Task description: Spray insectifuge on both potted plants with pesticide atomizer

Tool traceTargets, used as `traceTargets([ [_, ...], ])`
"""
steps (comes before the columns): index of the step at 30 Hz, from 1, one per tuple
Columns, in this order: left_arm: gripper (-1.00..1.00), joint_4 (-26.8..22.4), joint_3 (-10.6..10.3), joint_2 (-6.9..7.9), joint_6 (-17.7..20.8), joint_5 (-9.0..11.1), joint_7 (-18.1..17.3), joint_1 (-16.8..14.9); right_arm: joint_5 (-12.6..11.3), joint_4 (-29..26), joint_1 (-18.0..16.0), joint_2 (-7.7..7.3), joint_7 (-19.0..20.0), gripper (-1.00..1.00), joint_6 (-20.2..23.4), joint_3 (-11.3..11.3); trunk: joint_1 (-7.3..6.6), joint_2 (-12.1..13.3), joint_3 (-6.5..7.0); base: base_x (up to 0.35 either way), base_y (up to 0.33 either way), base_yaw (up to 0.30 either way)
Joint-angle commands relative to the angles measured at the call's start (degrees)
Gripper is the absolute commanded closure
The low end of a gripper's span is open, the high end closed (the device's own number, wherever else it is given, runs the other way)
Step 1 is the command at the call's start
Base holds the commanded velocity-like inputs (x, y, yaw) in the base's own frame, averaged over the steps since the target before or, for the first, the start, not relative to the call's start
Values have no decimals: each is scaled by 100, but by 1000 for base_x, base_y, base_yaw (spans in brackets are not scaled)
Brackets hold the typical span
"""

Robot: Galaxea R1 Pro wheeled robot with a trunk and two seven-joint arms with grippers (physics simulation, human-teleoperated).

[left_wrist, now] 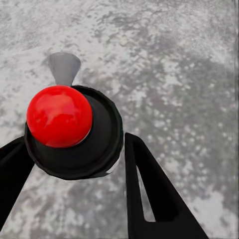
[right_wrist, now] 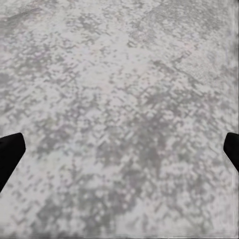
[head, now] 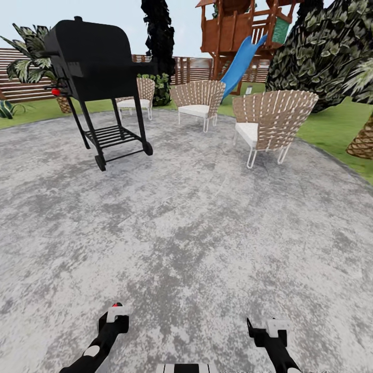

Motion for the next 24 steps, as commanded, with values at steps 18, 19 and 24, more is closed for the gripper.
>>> traceTargets([
  [18,100,1,8,2,-8,0,-10,-1,-1,6,-4,1,5,-100,-20,-4,-239,409,331,0,0,-279],
  [19,100,2,9,3,-7,0,-9,-1,-1,6,-4,1,5,-100,-20,-4,-261,449,349,0,0,-281],
  [24,100,-4,9,1,-12,0,-9,-1,-1,6,-4,1,5,-100,-17,-4,-349,610,420,0,0,-281],
])
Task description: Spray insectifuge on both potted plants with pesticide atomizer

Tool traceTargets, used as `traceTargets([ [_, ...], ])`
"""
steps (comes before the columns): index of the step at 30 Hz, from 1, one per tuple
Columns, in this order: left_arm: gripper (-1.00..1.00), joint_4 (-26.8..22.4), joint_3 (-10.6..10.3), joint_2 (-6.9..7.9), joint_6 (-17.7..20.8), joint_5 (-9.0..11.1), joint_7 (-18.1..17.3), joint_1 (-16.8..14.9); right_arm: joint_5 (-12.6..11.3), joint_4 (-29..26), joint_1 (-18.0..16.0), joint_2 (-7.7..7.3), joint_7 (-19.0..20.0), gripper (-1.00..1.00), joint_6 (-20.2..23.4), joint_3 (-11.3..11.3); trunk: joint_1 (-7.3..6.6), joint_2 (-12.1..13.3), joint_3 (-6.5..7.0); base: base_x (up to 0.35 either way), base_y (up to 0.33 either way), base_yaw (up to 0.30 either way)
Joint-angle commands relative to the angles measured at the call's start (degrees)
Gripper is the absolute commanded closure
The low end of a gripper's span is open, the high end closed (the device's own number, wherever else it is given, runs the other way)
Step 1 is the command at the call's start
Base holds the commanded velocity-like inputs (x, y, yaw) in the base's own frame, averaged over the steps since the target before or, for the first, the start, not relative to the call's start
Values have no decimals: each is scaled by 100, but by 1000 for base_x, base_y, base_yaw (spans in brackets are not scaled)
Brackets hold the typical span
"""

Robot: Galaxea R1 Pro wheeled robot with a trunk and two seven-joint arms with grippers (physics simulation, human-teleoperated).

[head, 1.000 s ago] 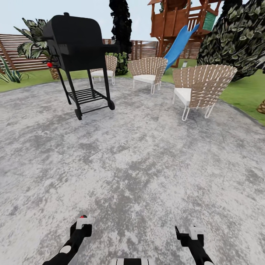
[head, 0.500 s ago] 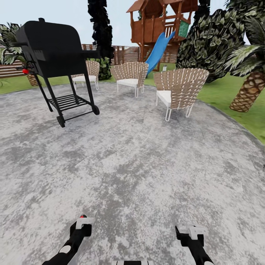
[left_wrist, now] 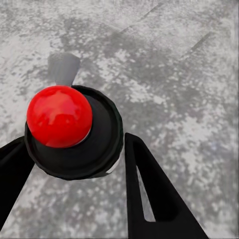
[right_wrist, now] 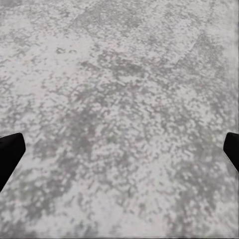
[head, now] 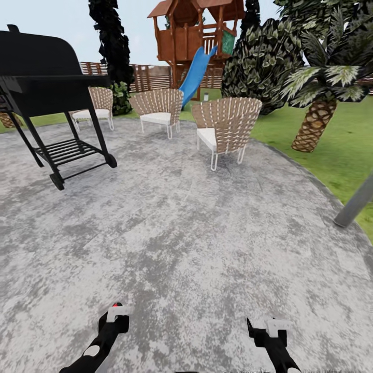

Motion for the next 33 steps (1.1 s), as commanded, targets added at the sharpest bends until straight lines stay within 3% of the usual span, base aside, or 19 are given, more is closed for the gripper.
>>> traceTargets([
  [1,100,1,14,0,-19,-6,-3,-1,-1,6,-4,1,-2,-100,-18,-4,-1,-1,-4,0,0,-281],
  [22,100,8,8,-34,-16,-14,2,-1,-1,6,-4,1,-4,-100,-20,-4,-1,-1,-4,0,0,-281],
  [29,100,8,8,-35,-11,-14,2,-1,-1,6,-4,1,-7,-100,-20,-4,-155,279,122,0,0,-281],
  [33,100,11,8,-35,-16,-14,2,-1,-1,6,-4,1,-6,-100,-20,-3,-155,279,122,0,0,-281],
])
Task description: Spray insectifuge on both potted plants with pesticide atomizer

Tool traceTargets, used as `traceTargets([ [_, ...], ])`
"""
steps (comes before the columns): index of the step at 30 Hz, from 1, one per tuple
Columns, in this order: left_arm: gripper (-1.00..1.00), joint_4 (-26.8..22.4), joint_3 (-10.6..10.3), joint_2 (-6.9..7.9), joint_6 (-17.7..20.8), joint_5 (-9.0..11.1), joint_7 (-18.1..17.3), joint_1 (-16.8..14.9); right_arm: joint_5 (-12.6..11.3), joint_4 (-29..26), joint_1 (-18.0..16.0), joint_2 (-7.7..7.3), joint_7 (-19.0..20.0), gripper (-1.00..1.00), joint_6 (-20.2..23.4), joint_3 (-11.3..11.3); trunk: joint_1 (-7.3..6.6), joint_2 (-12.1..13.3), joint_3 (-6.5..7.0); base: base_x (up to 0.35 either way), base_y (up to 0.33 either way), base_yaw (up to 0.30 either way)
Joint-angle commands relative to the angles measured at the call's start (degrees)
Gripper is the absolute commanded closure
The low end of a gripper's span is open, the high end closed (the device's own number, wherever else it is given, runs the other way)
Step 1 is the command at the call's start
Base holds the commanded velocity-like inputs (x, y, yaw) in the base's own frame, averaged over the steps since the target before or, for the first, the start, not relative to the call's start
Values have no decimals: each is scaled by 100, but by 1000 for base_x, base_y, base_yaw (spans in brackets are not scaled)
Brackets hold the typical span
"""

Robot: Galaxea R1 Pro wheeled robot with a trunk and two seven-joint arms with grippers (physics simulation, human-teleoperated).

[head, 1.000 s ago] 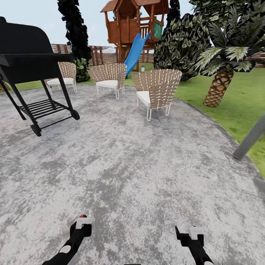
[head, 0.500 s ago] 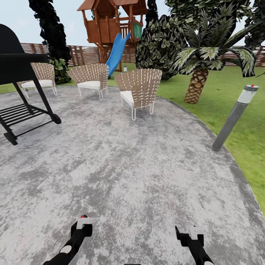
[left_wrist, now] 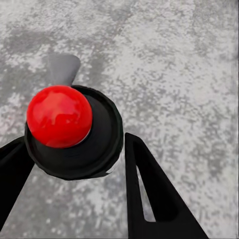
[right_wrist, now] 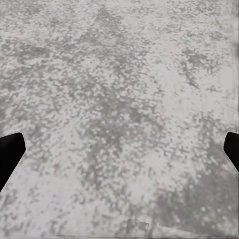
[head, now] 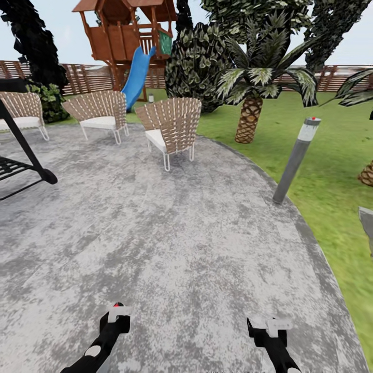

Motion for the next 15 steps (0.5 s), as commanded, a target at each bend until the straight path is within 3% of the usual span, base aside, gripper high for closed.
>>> traceTargets([
  [1,100,5,12,0,-20,-7,-3,-2,-1,6,-4,1,-3,-100,-19,-4,-1,-2,-4,0,0,-281],
  [15,100,-5,43,20,1,43,-3,-3,-1,7,-4,1,-5,-100,-16,3,-1,-2,-4,0,0,-281],
])
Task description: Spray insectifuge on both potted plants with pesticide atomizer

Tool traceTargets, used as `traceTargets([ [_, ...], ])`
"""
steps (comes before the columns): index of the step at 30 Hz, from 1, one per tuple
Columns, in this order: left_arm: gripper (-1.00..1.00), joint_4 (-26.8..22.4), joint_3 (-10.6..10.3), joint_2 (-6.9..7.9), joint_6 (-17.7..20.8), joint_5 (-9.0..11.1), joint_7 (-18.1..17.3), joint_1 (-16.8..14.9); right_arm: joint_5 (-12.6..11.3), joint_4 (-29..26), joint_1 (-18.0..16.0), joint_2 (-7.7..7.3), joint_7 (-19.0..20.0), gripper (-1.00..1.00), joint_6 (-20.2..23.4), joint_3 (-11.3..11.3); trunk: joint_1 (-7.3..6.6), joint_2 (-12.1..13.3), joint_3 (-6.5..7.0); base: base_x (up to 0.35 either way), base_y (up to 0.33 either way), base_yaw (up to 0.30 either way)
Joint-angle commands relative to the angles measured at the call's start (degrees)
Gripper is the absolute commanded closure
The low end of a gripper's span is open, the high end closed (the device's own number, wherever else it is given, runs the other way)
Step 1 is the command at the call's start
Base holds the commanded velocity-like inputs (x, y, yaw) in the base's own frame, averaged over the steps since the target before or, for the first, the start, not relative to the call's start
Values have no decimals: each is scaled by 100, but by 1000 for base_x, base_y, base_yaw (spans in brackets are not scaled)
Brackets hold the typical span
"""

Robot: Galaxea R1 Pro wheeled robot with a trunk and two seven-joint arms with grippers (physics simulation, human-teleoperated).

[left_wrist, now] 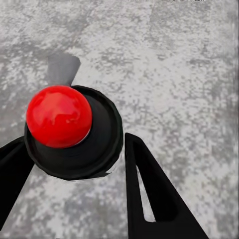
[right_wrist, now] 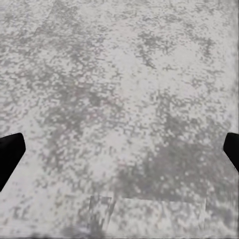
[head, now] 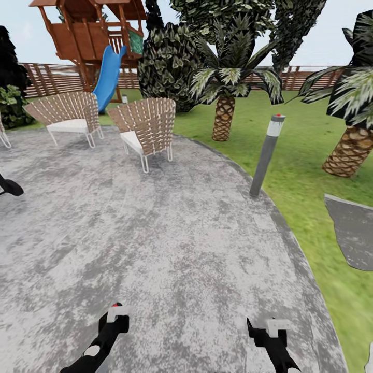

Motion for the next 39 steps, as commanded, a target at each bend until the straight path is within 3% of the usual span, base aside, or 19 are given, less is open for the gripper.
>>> traceTargets([
  [1,100,1,18,0,-17,-1,-3,-1,-1,6,-4,1,-4,-100,-17,-3,-1,-2,-4,0,0,-281],
  [39,100,2,16,18,-15,-6,-2,0,-1,6,-4,10,2,-100,-13,-3,-1,-2,-4,0,0,-281],
])
